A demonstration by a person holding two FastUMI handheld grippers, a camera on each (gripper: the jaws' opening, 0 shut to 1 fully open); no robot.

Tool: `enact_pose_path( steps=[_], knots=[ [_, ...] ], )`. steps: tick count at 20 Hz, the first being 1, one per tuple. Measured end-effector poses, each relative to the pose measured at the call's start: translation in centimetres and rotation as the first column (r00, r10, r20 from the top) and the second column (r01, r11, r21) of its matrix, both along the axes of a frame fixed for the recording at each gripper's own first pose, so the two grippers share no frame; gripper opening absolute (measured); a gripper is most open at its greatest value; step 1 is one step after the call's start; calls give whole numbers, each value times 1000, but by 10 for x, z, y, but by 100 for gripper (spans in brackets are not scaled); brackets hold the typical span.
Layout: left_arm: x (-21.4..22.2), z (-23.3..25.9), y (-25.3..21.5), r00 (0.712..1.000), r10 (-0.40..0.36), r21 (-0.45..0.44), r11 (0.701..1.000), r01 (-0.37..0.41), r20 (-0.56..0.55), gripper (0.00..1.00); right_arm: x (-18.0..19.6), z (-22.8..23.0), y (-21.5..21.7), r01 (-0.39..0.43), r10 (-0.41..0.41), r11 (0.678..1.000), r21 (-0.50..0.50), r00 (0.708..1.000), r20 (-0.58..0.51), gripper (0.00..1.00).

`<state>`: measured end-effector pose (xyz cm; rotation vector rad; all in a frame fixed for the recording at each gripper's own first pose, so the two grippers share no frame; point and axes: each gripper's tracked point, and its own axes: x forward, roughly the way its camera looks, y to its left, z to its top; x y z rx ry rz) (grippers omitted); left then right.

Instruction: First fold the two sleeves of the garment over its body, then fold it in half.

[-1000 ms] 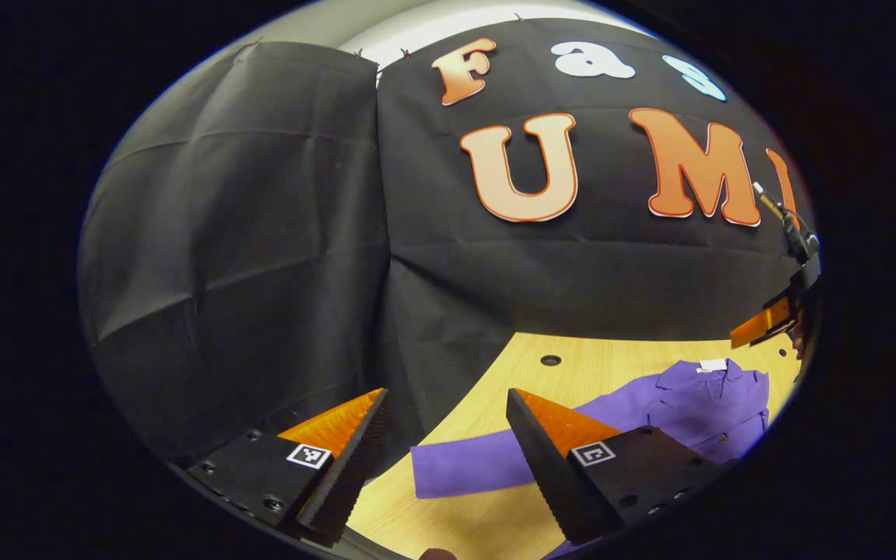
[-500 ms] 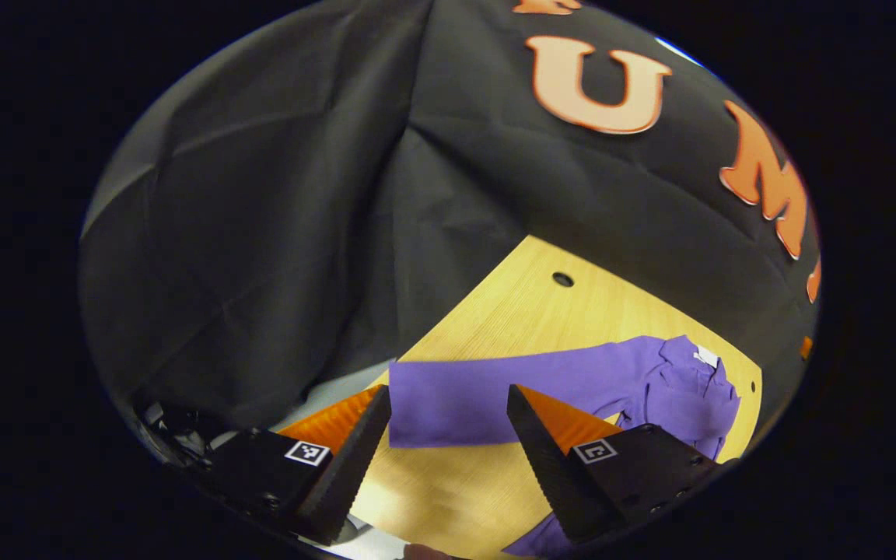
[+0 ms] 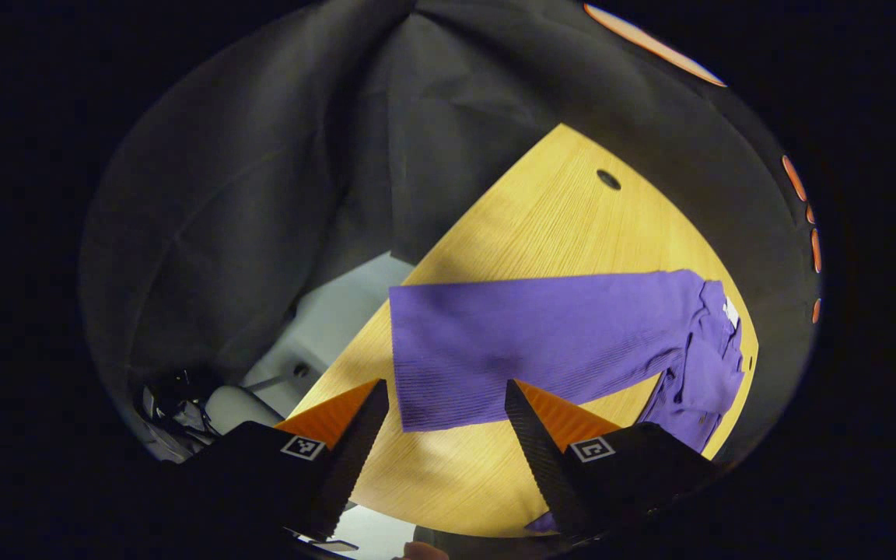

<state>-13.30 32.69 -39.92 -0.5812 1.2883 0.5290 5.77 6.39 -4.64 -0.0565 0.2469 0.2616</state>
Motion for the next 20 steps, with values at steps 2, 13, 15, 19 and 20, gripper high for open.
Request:
enact_pose_path(
  steps=[2,13,15,19,20],
  knots=[
    [1,-15,1,999,-7,-35,999,5,-48,98,-9,-5,-13,38,-38,999,-12,999,-11,95],
    [17,-47,-1,980,-46,27,998,52,-195,94,-25,-3,-63,110,-109,994,10,994,-14,95],
    [21,-46,-15,977,-38,0,999,39,-209,56,-23,-1,-73,123,-122,992,36,992,-7,95],
    [24,-41,-30,981,-34,-26,999,30,-189,15,-32,-3,-92,136,-136,990,26,991,-6,95],
    [30,-37,-33,985,-42,-27,999,38,-168,15,-34,-2,-97,141,-141,990,29,990,-6,95]
  ],
)
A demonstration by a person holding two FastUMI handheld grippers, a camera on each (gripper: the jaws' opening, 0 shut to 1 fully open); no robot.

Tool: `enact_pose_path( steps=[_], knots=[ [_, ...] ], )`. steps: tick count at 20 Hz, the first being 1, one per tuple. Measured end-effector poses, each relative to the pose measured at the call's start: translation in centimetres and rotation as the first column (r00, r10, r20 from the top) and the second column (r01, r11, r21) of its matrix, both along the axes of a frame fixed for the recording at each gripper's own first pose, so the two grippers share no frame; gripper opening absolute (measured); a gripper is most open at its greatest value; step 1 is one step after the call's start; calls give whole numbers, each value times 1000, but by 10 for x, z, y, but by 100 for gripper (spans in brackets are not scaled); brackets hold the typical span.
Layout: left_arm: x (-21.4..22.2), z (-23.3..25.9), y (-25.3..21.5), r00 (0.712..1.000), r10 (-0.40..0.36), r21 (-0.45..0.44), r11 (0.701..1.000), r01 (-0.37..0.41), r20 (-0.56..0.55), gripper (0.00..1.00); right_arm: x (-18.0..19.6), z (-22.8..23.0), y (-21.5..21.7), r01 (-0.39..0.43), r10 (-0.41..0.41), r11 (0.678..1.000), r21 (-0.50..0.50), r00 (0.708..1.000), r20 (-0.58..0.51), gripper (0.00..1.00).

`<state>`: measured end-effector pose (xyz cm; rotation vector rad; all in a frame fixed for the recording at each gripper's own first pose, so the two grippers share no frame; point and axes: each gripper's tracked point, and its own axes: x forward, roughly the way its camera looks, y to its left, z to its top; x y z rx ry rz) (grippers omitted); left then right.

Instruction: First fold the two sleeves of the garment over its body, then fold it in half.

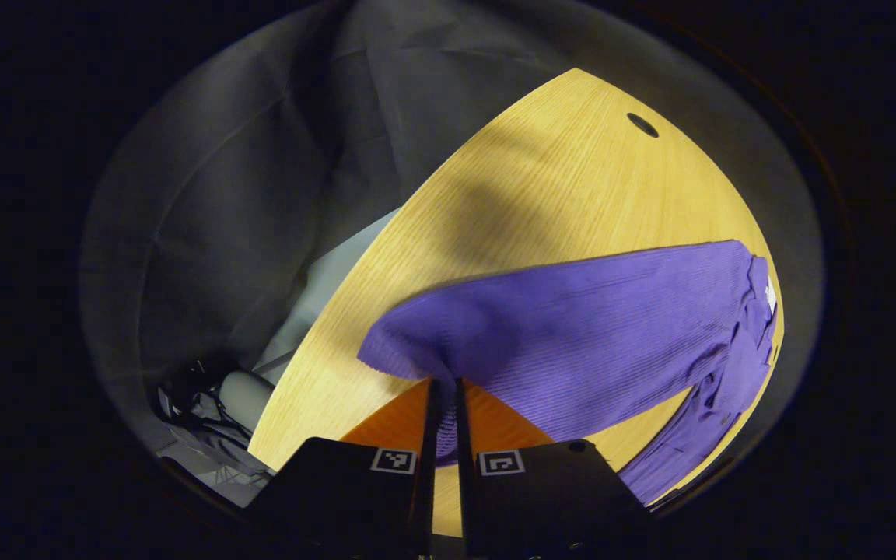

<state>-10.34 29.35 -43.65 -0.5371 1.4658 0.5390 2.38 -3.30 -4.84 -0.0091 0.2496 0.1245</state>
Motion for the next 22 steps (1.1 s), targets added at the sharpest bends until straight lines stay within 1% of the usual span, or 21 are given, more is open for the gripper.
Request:
enact_pose_path(
  steps=[3,5,8,11,14,17,20,22],
  knots=[
    [9,20,-3,998,-54,42,998,53,30,15,-2,-1,-9,-4,4,1000,26,1000,-4,95],
    [27,42,-17,991,-110,50,993,106,78,15,-2,-3,-15,-4,4,1000,20,1000,-3,95],
    [52,73,-46,973,-182,60,983,175,142,15,-5,2,-18,-17,17,1000,24,1000,13,95],
    [84,102,-88,952,-226,37,974,223,206,15,-10,-1,-18,-34,34,999,24,999,13,95],
    [113,124,-131,915,-306,42,951,305,263,15,-16,-3,-24,-37,37,999,-4,999,12,95],
    [145,144,-180,870,-382,40,920,390,311,15,-23,-5,-28,-42,42,999,0,999,7,95],
    [169,165,-229,815,-448,28,881,472,368,15,-32,-6,-40,-31,31,999,-10,1000,6,95],
    [184,177,-266,771,-501,38,846,531,393,15,-38,-9,-47,-24,24,1000,-19,1000,2,95]
  ],
)
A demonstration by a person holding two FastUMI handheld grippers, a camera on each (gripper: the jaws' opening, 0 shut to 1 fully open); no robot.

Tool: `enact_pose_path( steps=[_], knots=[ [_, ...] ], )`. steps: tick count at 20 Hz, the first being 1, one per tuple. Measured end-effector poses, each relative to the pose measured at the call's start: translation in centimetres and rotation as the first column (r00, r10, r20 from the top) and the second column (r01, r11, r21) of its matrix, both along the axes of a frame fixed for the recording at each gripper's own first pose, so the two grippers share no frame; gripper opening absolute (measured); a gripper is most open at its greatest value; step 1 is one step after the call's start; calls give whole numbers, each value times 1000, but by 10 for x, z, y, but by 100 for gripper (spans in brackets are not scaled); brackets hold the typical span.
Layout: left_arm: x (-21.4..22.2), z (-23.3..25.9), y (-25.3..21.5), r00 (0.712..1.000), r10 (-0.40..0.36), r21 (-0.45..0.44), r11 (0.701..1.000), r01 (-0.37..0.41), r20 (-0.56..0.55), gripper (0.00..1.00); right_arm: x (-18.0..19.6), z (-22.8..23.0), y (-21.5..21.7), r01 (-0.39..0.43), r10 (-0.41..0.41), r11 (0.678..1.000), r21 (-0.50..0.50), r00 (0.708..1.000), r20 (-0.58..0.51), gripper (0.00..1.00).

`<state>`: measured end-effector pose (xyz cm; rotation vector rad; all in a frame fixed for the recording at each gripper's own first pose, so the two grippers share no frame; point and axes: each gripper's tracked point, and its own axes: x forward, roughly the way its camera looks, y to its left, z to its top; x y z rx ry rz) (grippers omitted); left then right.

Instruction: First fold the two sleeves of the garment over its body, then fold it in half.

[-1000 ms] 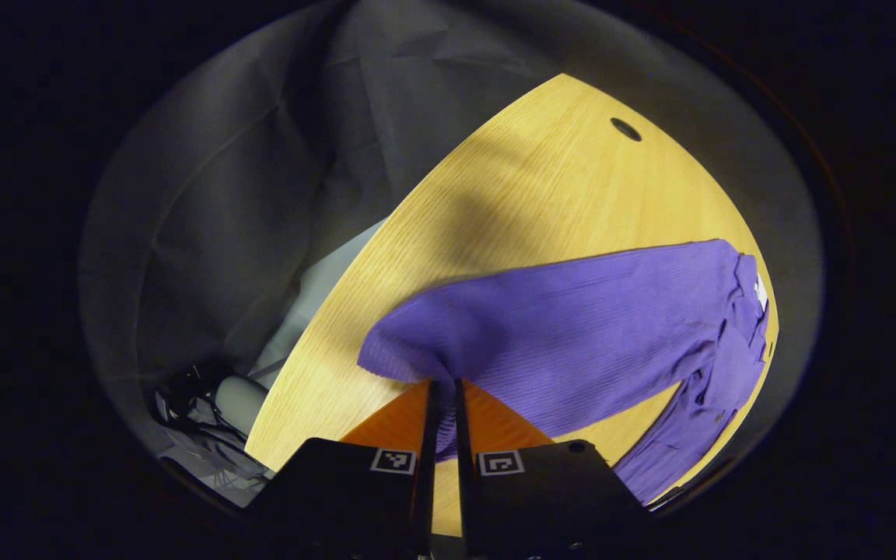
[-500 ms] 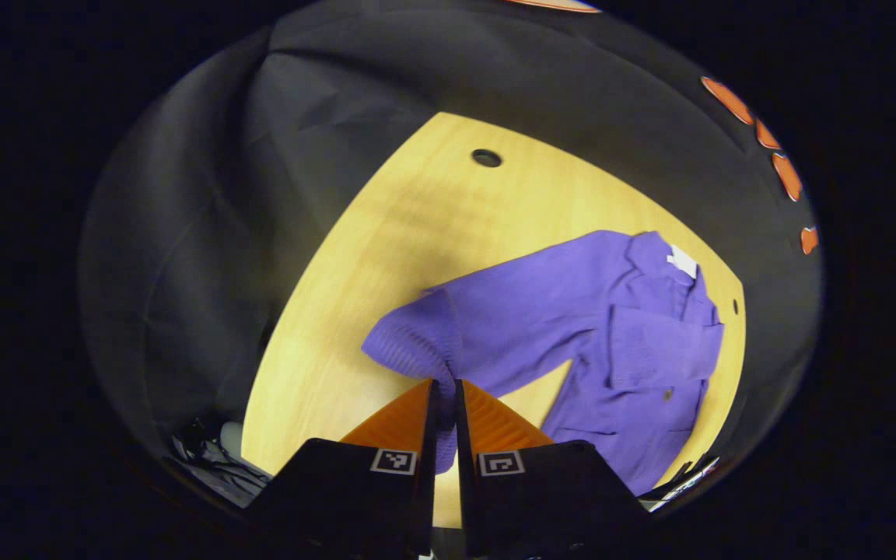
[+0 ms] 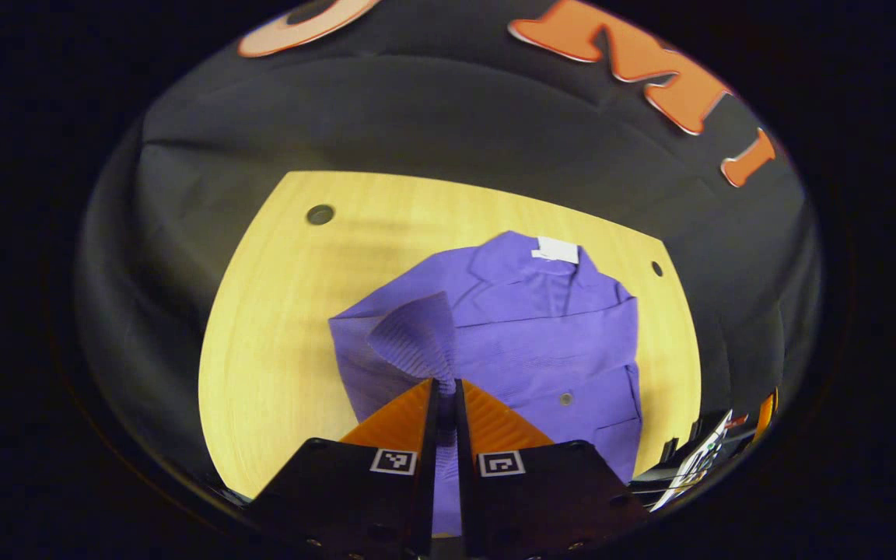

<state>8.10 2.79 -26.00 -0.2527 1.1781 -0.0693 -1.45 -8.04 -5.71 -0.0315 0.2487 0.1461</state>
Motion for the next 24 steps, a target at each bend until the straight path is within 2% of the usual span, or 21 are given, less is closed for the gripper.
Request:
enact_pose_path(
  steps=[5,10,16,18,19,21,23,24],
  knots=[
    [33,31,-81,985,-163,-2,987,163,56,15,-13,-5,-22,26,-26,1000,10,1000,-7,95],
    [47,36,-151,948,-315,9,949,315,38,15,-20,-14,-43,58,-57,998,22,998,-20,95],
    [75,34,-221,919,-388,0,921,389,73,15,-26,-32,-61,81,-78,995,61,995,-54,95],
    [75,36,-241,910,-405,-23,913,408,92,19,-27,-38,-65,89,-84,993,75,994,-68,95],
    [73,40,-254,903,-417,-53,904,424,106,24,-26,-41,-68,94,-88,992,80,993,-73,95],
    [70,42,-268,890,-433,-70,892,446,147,54,-22,-45,-70,95,-88,992,88,993,-82,95],
    [70,43,-266,876,-444,-17,890,455,189,82,-16,-47,-69,89,-81,992,95,993,-90,95],
    [68,44,-259,866,-455,17,887,462,206,83,-12,-48,-67,87,-77,991,98,992,-96,95]
  ],
)
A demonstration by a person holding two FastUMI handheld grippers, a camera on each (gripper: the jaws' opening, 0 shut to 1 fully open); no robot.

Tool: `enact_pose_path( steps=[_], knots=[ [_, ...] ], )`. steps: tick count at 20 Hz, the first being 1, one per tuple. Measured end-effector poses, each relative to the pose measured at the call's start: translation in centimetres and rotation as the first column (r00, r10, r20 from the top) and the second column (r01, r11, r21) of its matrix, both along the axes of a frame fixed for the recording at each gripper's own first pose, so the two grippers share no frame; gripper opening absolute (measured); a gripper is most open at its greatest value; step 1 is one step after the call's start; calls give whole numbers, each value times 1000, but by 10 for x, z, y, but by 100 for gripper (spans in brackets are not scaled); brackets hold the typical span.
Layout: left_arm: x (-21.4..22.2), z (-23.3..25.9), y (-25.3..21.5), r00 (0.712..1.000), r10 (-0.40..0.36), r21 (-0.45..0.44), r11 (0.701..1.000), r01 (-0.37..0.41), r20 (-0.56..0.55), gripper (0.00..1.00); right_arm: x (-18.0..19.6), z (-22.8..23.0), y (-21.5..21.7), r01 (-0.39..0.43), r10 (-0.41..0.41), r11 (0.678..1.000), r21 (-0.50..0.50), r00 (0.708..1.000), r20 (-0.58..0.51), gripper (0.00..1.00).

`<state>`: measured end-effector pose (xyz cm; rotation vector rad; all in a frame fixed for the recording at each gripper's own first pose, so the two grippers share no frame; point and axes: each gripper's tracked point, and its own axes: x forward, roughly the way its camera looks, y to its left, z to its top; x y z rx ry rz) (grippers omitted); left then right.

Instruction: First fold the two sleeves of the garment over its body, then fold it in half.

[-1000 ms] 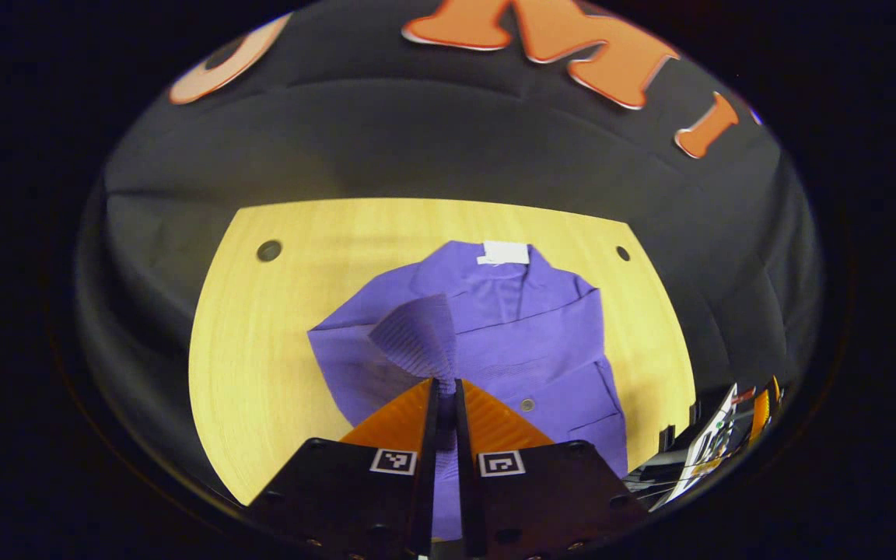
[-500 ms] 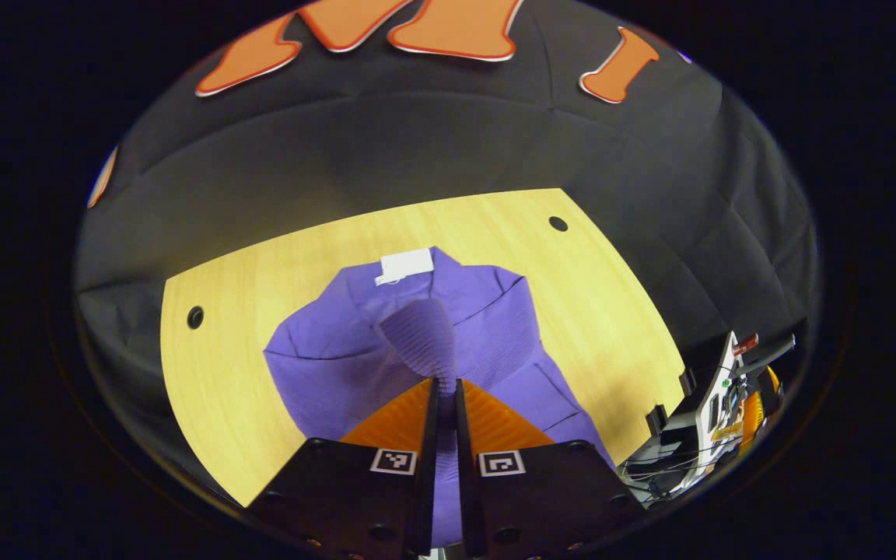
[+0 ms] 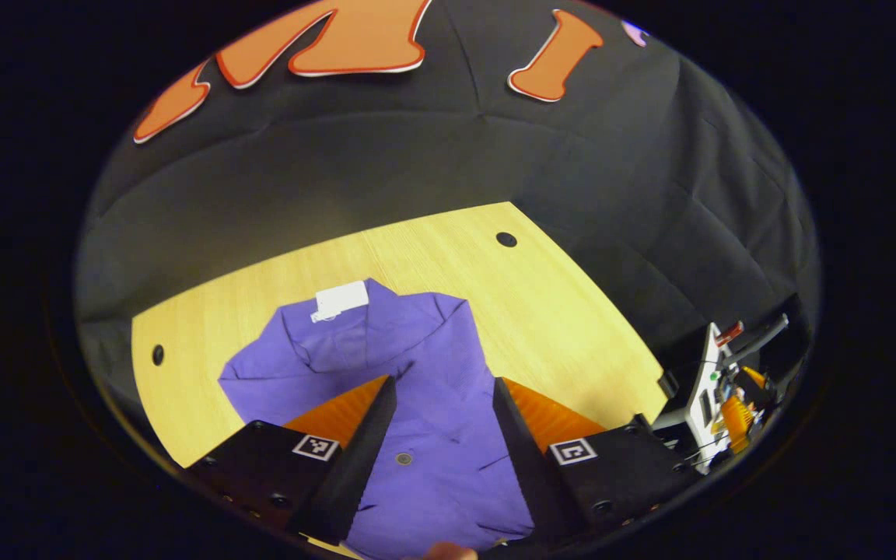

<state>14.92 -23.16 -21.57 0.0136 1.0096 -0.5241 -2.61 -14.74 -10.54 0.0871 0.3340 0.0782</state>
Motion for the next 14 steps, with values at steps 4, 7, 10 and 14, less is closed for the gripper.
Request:
enact_pose_path(
  steps=[4,7,10,14],
  knots=[
    [-9,17,31,987,47,49,997,-55,152,96,16,-7,14,-45,45,999,-6,999,-14,95],
    [-22,35,68,944,116,63,988,-142,307,96,26,-8,29,-78,78,996,-42,997,1,95],
    [-36,58,100,863,208,28,968,-248,461,100,34,9,49,-97,100,994,-46,992,80,95],
    [-65,85,121,724,321,-52,929,-367,610,100,40,36,77,-130,137,990,-51,971,197,95]
  ],
)
